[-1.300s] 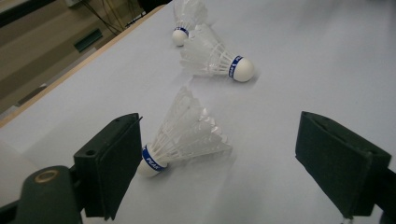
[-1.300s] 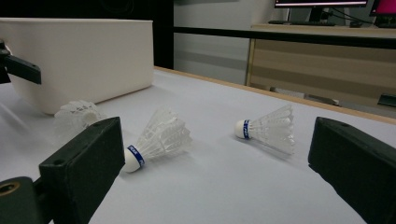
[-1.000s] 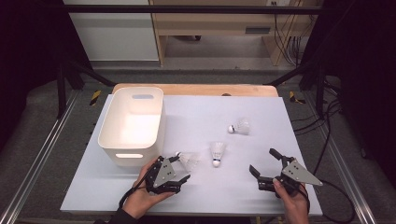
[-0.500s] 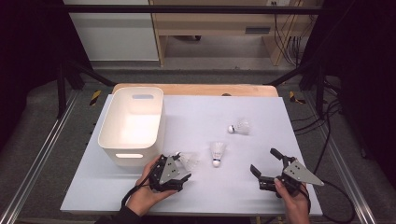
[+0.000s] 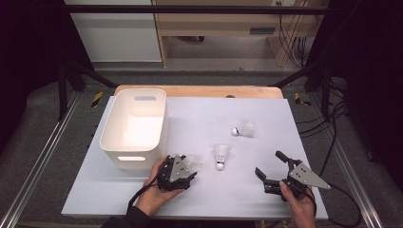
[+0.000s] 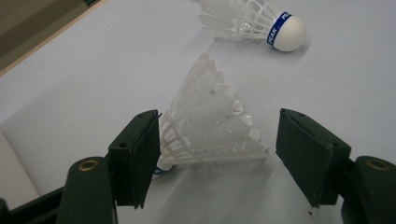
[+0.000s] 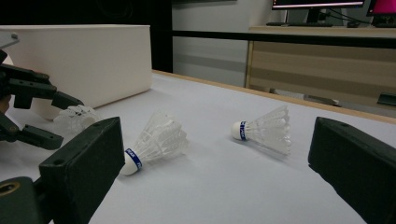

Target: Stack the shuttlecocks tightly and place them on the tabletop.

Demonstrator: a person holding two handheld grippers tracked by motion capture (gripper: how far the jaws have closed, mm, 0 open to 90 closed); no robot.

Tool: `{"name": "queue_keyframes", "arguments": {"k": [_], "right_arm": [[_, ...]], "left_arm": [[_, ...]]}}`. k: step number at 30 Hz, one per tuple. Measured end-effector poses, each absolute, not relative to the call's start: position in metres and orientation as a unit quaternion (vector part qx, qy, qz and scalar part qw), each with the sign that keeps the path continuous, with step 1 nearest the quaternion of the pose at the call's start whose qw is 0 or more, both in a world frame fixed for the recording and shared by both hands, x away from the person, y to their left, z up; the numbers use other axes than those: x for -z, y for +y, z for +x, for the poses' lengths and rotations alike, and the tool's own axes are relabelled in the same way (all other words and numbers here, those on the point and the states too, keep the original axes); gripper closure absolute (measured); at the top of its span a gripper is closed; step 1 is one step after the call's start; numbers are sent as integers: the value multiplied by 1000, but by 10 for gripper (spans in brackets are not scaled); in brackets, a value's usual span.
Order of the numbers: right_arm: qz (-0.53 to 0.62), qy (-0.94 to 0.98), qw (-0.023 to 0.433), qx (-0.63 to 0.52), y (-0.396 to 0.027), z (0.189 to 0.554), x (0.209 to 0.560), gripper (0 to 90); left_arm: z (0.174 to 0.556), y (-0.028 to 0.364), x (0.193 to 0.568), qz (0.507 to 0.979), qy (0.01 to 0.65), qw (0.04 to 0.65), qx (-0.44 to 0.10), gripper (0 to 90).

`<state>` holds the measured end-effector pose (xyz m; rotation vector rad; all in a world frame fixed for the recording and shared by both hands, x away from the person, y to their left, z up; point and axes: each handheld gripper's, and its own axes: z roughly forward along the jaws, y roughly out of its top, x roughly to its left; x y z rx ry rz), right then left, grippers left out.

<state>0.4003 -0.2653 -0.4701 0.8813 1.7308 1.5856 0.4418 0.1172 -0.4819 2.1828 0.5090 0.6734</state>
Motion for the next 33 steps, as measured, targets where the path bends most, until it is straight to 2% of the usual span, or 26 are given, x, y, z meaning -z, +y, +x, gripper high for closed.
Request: {"name": "queue_keyframes", "arguments": {"k": [22,33], "right_arm": [[333,654,314,-602,-268,401,470,38],[334,654,313,-602,-269,401,470,38]], "left_arm": [[465,99,477,835,254,416,-257,440],[469,100,474,820,276,432,-254,576]]}}
